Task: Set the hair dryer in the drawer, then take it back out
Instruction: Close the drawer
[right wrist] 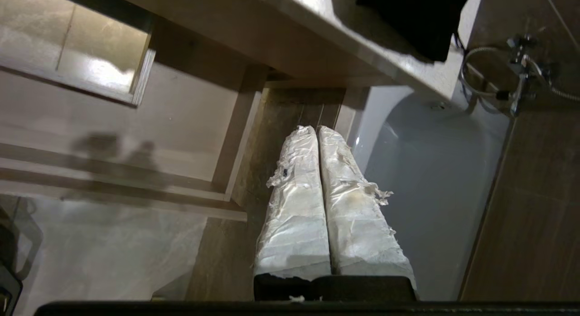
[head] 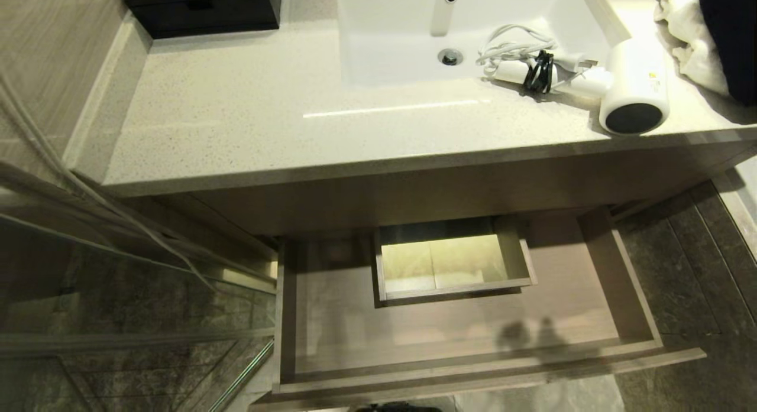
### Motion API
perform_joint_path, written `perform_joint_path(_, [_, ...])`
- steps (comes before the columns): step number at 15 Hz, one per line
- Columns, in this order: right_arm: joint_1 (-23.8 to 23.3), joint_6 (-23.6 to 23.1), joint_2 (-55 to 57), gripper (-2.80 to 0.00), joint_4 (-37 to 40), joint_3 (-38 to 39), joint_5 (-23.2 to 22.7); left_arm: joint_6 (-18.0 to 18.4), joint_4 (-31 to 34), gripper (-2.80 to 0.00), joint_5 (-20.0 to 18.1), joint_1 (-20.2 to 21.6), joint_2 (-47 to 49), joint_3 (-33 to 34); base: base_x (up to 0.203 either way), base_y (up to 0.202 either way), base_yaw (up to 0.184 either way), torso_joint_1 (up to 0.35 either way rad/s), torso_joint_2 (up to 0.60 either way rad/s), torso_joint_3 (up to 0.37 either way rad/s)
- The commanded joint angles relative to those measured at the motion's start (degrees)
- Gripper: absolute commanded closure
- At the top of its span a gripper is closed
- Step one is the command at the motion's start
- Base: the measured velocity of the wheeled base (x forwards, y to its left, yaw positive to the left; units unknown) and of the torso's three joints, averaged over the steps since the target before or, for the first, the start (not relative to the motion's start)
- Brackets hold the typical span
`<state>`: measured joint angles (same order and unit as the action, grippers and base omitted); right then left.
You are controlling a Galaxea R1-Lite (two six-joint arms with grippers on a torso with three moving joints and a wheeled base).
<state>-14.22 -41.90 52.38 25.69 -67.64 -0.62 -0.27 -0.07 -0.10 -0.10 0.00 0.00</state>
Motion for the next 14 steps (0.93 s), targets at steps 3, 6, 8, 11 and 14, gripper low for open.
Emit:
perform_joint_path(3, [-1.88, 1.05, -3.82, 0.00, -0.10, 2.57, -0.07, -0.08, -0.01, 0.00, 0.01, 0.01, 0.00, 0.00, 0.000, 0.000, 0.000, -0.307, 0.07, -0.228])
perform_joint_path(6, [-1.95, 3.90, -5.34, 0.00, -0.05, 3.67, 1.24, -0.08, -0.01, 0.00, 0.10, 0.01, 0.00, 0.00, 0.000, 0.000, 0.000, -0.291, 0.04, -0.247])
perform_joint_path(8, [-1.95, 4.20, -6.06, 0.00, -0.12, 4.36, 1.68, -0.08, -0.01, 0.00, 0.01, 0.01, 0.00, 0.00, 0.000, 0.000, 0.000, -0.282, 0.02, -0.262])
perform_joint_path(11, [-2.32, 4.20, -7.13, 0.00, -0.17, 5.15, 1.68, -0.06, -0.01, 0.00, 0.01, 0.01, 0.00, 0.00, 0.000, 0.000, 0.000, -0.263, -0.02, -0.282])
perform_joint_path(14, [-2.55, 4.20, -7.64, 0.00, -0.13, 5.70, 1.68, -0.08, -0.01, 0.00, 0.01, 0.01, 0.00, 0.09, 0.000, 0.000, 0.000, -0.241, -0.06, -0.300])
